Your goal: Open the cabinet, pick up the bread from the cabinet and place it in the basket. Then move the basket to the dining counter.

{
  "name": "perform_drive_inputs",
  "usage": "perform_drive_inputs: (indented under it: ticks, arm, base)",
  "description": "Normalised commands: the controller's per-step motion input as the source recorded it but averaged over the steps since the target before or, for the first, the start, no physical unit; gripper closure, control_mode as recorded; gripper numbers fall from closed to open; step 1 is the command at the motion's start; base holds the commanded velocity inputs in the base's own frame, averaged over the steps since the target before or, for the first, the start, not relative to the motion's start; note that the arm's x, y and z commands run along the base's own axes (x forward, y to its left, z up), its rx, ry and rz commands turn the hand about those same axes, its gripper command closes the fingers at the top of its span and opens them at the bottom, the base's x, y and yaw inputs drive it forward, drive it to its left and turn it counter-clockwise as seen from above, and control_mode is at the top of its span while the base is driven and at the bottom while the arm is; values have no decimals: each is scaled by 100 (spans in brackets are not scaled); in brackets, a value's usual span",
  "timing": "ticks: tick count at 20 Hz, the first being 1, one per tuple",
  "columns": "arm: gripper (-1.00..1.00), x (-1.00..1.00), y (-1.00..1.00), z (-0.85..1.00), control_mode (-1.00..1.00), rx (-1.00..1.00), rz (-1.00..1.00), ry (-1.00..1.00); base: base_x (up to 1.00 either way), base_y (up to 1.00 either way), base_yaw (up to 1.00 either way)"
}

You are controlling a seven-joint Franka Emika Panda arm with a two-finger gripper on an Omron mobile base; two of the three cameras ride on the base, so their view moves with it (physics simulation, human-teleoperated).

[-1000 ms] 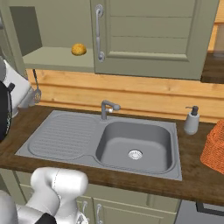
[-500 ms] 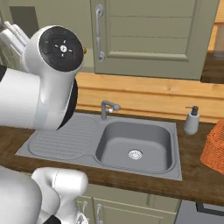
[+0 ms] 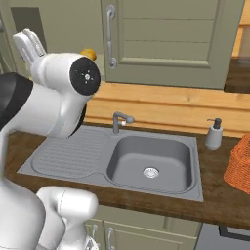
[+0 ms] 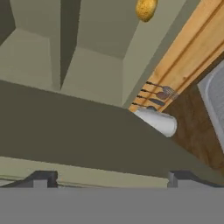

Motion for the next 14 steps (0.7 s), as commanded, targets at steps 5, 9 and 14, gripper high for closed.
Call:
perform_drive_inputs:
  ticks: [5,9,14]
  arm:
    - [-100,79,6,2,-100,19,8,1]
    - [-100,7,18,0,-100,17,18,10]
    - [-100,-39,35,0,-100,15,26,16]
  base:
    - [0,0,0]
    - [0,0,0]
    - [0,0,0]
